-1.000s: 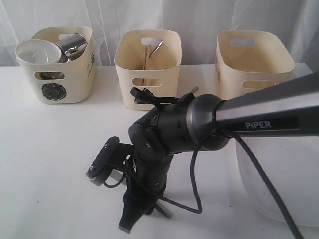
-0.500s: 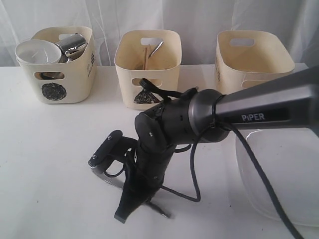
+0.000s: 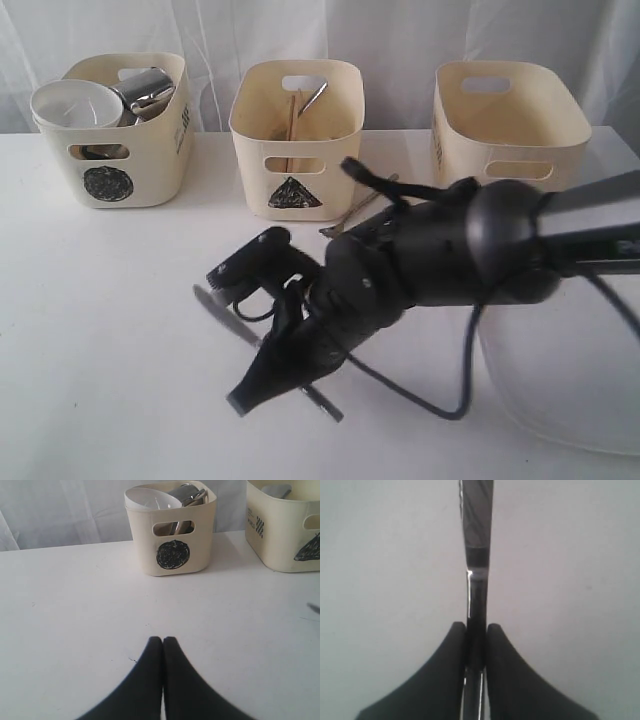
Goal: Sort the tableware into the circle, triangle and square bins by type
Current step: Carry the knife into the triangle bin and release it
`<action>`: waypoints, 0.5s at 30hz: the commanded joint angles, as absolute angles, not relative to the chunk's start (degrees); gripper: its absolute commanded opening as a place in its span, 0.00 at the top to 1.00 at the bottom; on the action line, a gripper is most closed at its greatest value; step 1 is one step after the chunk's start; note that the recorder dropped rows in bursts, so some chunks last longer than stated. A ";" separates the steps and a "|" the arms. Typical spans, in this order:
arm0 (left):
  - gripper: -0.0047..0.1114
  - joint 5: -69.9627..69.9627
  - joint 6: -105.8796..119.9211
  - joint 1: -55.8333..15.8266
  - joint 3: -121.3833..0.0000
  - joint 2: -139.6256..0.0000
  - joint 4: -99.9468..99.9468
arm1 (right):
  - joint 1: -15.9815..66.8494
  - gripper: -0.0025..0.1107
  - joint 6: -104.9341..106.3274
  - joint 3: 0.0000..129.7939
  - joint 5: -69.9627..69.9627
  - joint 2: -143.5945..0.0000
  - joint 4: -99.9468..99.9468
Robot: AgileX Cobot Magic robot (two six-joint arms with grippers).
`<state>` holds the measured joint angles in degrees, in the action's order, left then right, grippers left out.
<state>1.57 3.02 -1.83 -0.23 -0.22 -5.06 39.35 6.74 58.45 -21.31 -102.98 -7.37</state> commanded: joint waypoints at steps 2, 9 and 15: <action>0.94 1.55 3.09 -2.07 0.00 0.00 -5.80 | 34.26 0.98 0.72 50.10 -6.89 -92.46 -7.28; 0.94 1.55 3.09 -2.07 0.00 0.00 -5.80 | 26.75 0.98 -10.96 46.66 9.02 -84.56 -8.10; 0.94 1.55 3.09 -2.07 0.00 0.00 -5.80 | 23.92 0.98 -10.85 51.14 11.87 -85.27 -8.10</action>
